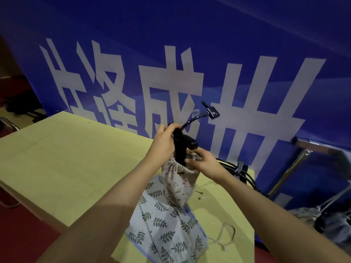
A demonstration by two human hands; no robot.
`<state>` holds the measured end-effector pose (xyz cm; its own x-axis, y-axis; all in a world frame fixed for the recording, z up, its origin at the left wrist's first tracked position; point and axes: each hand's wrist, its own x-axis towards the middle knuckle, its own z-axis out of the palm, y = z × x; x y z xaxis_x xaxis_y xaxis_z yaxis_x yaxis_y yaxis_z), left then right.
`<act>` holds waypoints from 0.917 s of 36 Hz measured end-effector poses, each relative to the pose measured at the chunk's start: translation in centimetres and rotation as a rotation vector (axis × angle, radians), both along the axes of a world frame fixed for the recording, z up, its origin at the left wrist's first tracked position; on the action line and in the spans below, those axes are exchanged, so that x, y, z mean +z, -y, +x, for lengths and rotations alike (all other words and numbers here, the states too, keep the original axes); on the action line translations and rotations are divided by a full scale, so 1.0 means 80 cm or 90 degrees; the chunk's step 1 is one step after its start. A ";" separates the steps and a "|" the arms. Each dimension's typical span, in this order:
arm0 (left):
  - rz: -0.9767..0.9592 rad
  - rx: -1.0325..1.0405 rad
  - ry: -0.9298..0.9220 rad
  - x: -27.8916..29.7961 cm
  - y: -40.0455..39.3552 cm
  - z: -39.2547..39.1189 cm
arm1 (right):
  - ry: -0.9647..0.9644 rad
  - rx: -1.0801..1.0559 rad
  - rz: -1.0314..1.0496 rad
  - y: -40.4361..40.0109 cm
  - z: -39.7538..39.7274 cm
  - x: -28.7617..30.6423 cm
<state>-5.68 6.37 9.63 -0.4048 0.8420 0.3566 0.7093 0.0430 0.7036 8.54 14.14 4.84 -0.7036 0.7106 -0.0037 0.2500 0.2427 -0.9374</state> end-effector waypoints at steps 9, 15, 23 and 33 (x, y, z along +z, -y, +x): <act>-0.025 0.042 -0.121 0.010 -0.010 0.015 | 0.027 -0.002 0.099 -0.013 0.026 0.024; -0.078 0.123 -0.261 0.015 -0.028 0.023 | 0.209 0.009 0.525 -0.032 0.041 0.049; -0.066 0.004 -0.230 0.035 -0.038 0.027 | 0.275 -0.110 0.774 -0.045 0.046 0.078; -0.129 -0.059 -0.185 0.034 -0.034 0.033 | -0.053 -0.255 0.338 -0.034 0.028 0.112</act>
<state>-3.06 9.13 12.32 -0.2306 0.9357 0.2669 0.8855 0.0881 0.4562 10.82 16.82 13.83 -0.3681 0.8072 0.4615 0.3487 0.5799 -0.7362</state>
